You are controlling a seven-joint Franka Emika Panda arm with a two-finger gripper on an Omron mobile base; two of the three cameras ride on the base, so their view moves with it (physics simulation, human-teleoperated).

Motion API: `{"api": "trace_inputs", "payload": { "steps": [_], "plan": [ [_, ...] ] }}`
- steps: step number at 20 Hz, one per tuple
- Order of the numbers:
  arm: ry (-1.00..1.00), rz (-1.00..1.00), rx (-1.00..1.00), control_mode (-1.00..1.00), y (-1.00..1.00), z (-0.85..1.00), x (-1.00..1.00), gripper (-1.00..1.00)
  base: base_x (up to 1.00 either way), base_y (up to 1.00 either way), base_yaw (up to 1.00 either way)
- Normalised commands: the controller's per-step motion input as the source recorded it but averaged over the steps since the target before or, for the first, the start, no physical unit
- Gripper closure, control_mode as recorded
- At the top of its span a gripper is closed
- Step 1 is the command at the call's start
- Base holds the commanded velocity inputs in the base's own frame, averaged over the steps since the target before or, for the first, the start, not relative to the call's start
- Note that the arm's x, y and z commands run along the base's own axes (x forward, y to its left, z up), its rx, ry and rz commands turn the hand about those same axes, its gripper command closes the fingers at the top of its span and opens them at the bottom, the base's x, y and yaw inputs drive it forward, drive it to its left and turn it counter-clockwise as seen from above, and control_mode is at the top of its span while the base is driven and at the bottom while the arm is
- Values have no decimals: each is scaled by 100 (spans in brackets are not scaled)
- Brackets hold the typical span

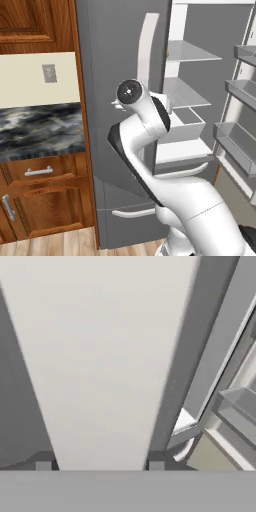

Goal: Retrieve a lemon from the fridge and place it on the cutting board with the fish.

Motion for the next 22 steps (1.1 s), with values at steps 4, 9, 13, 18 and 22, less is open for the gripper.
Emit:
{"api": "trace_inputs", "payload": {
  "steps": [4, 9, 13, 18, 22],
  "plan": [
    [29, -27, -6, -100, 61, 0, -80, 100, 0, 0, 0],
    [10, -9, 0, -100, 29, -2, -6, 100, 0, 0, 0],
    [0, -1, 0, -100, 33, -6, 0, -100, 0, 0, 0],
    [0, 0, 0, -100, 25, -4, 1, -100, 0, 0, 0],
    [0, -1, -2, -100, 15, -17, 0, -100, 0, 0, 0]
  ]
}}
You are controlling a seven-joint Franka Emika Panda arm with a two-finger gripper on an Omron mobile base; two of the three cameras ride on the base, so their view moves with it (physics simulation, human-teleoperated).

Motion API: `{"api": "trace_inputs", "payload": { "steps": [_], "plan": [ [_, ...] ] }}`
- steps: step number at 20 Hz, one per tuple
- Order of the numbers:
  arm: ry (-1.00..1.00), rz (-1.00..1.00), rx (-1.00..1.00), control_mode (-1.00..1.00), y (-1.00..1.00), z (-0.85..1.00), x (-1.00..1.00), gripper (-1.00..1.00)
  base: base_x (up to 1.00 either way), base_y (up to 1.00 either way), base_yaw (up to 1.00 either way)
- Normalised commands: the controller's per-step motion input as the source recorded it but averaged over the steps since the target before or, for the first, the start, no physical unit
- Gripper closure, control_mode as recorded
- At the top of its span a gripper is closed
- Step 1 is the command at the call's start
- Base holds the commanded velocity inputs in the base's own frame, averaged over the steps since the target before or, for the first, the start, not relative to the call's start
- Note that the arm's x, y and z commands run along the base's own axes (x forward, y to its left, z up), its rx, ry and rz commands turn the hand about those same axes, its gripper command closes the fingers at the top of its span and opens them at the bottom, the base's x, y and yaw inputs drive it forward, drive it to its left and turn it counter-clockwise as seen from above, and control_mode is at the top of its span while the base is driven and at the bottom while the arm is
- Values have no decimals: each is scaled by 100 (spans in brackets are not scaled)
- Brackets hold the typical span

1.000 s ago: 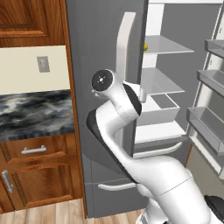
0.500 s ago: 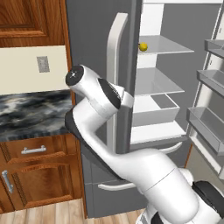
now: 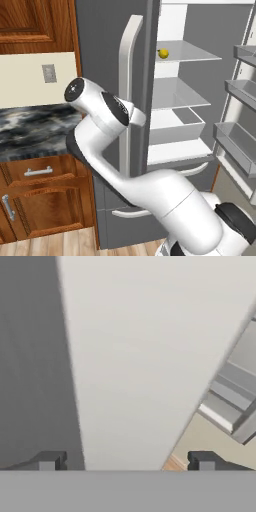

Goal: Retrieve a lemon from the fridge and place it on the cutting board with the fish.

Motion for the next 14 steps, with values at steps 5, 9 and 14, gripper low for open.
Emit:
{"api": "trace_inputs", "payload": {
  "steps": [5, 9, 14],
  "plan": [
    [6, 1, -13, -100, 26, -20, -13, -100, 0, 0, 0],
    [1, 0, -8, -100, 1, 0, -86, -100, 0, 0, 0],
    [-3, 0, 0, -100, -9, 3, -100, -100, 0, 0, 0]
  ]
}}
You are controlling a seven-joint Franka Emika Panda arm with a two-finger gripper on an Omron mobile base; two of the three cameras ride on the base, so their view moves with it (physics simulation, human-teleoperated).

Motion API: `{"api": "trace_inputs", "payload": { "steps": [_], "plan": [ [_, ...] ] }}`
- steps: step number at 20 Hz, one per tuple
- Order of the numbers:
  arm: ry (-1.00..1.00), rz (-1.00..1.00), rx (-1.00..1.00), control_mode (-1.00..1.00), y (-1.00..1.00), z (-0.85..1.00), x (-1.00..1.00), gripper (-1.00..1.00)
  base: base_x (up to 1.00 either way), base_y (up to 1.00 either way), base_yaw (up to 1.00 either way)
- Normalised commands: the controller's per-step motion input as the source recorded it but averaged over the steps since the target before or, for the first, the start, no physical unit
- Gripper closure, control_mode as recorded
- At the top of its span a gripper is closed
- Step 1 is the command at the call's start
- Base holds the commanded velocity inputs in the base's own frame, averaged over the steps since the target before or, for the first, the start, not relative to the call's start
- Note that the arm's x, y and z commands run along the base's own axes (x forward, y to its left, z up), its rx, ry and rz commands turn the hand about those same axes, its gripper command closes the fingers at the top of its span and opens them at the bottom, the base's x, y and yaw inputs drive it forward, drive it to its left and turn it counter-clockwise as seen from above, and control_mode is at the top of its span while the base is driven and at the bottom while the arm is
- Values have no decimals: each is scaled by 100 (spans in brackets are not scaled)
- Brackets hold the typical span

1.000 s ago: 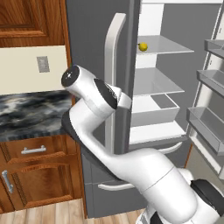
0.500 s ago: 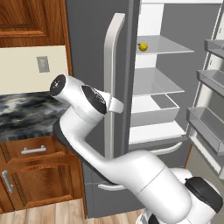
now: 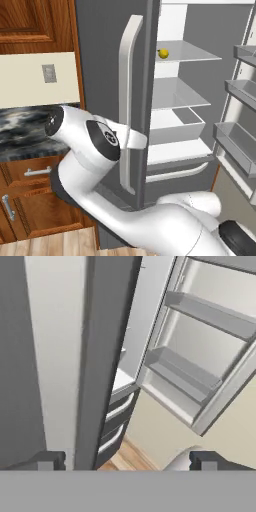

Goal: Retrieve a lemon from the fridge and place it on the cutting board with the fish.

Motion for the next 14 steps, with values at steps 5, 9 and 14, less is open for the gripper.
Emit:
{"api": "trace_inputs", "payload": {
  "steps": [5, 9, 14],
  "plan": [
    [3, -3, 7, -100, -92, 0, -91, -100, 0, 0, 0],
    [-6, -5, 25, -100, -100, 27, -81, -100, 0, 0, 0],
    [-1, -2, 24, -100, -94, 12, -34, -100, 0, 0, 0]
  ]
}}
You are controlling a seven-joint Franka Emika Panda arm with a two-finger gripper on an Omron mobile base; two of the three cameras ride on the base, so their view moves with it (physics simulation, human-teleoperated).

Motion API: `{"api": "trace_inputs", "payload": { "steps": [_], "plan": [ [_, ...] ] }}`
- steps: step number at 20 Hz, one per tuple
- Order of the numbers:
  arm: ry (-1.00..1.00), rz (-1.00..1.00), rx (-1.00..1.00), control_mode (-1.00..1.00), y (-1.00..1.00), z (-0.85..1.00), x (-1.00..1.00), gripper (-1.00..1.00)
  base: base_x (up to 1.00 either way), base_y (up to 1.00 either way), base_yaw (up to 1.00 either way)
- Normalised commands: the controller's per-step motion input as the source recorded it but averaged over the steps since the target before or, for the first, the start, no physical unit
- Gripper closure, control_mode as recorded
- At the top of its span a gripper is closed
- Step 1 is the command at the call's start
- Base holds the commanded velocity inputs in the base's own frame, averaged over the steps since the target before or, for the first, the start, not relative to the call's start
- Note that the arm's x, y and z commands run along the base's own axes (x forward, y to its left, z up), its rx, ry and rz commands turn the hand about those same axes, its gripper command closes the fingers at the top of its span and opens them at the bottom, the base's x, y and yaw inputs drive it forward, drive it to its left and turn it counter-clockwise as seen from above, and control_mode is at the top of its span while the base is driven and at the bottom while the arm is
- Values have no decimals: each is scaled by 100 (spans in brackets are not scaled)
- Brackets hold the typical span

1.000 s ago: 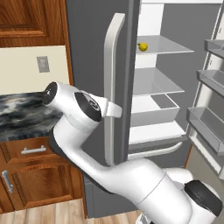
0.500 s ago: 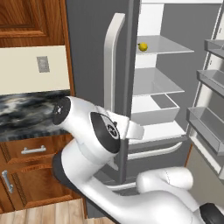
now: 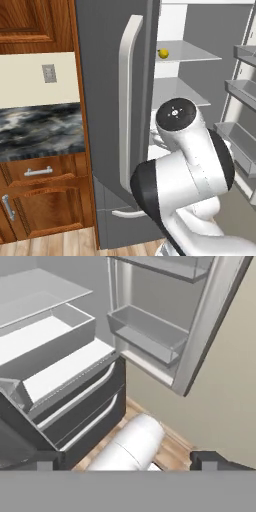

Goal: Retrieve a lemon from the fridge and place it on the cutting board with the fish.

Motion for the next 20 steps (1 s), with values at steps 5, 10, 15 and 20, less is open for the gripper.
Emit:
{"api": "trace_inputs", "payload": {
  "steps": [5, 10, 15, 20],
  "plan": [
    [9, 14, 49, -100, -76, -3, 29, -100, 0, 0, 0],
    [18, 8, 67, -100, -87, -7, 94, -100, 0, 0, 0],
    [36, 0, 83, -100, -51, -52, 100, -100, 0, 0, 0],
    [18, 2, 37, -100, 4, -45, 75, -100, 0, 0, 0]
  ]
}}
